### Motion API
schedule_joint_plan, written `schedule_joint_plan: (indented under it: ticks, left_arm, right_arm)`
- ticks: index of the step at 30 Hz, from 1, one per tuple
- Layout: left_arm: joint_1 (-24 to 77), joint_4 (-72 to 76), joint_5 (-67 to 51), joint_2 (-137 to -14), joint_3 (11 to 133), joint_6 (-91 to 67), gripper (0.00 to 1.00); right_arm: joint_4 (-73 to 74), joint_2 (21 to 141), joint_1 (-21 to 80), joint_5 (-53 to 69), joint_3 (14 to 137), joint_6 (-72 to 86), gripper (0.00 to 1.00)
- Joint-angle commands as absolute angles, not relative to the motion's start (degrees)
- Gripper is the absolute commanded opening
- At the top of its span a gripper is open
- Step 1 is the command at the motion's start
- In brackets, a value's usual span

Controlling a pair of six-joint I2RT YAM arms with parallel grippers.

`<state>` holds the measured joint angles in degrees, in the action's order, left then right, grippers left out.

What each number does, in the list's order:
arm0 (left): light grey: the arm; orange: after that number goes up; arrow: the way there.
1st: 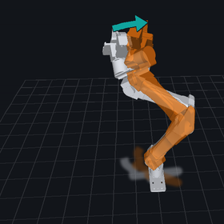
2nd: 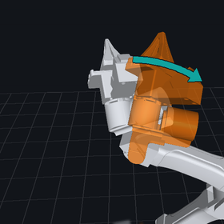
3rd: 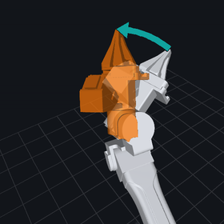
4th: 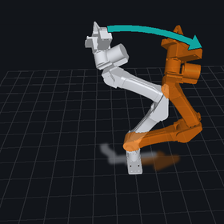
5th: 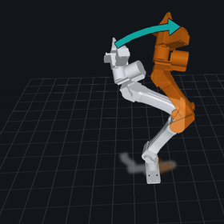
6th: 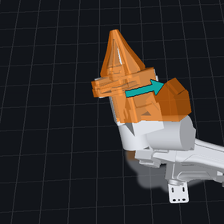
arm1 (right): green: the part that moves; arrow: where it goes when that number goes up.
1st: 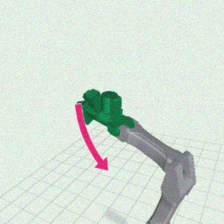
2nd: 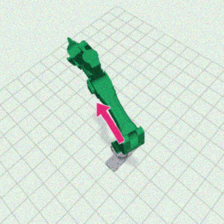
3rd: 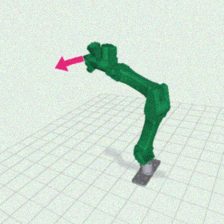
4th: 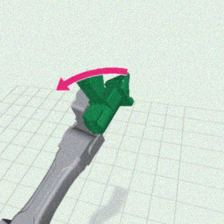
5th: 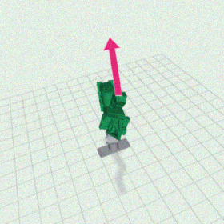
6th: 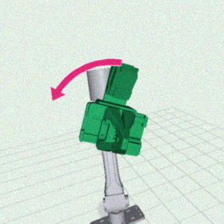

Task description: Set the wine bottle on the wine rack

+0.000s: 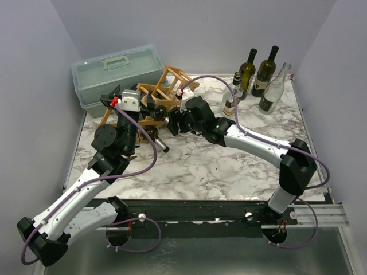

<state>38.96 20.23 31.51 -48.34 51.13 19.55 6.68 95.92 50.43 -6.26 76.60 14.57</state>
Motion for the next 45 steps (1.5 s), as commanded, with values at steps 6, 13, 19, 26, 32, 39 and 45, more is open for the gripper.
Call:
schedule_joint_plan:
  ticks: [6,13,19,26,32,39,45]
  left_arm:
    - [38.9,21.2,30.9,-48.1,50.6,19.4,0.98]
    - [39.0,21.2,31.0,-48.3,50.5,19.6,0.98]
    - [39.0,21.3,30.8,-48.3,50.3,19.7,0.98]
    - [39.0,21.3,30.7,-49.2,50.2,19.7,0.98]
    - [38.9,21.3,30.3,-49.8,50.2,19.4,0.98]
    - [39.0,21.2,30.2,-50.4,50.1,19.2,0.98]
    - [38.9,21.2,30.1,-50.1,50.2,19.1,0.98]
  right_arm:
    - [9.2,103.2,47.1,3.4,82.2,14.2,0.66]
    - [9.4,105.9,46.7,5.6,83.0,14.0,0.54]
    - [9.5,105.5,46.7,6.7,82.4,13.8,0.36]
    - [8.8,101.3,46.7,6.9,77.5,13.7,0.16]
    - [8.0,98.6,46.7,5.2,73.3,14.1,0.15]
    - [9.2,98.8,46.7,5.0,74.6,14.2,0.50]
    - [12.2,94.7,46.7,1.4,75.1,13.0,0.65]
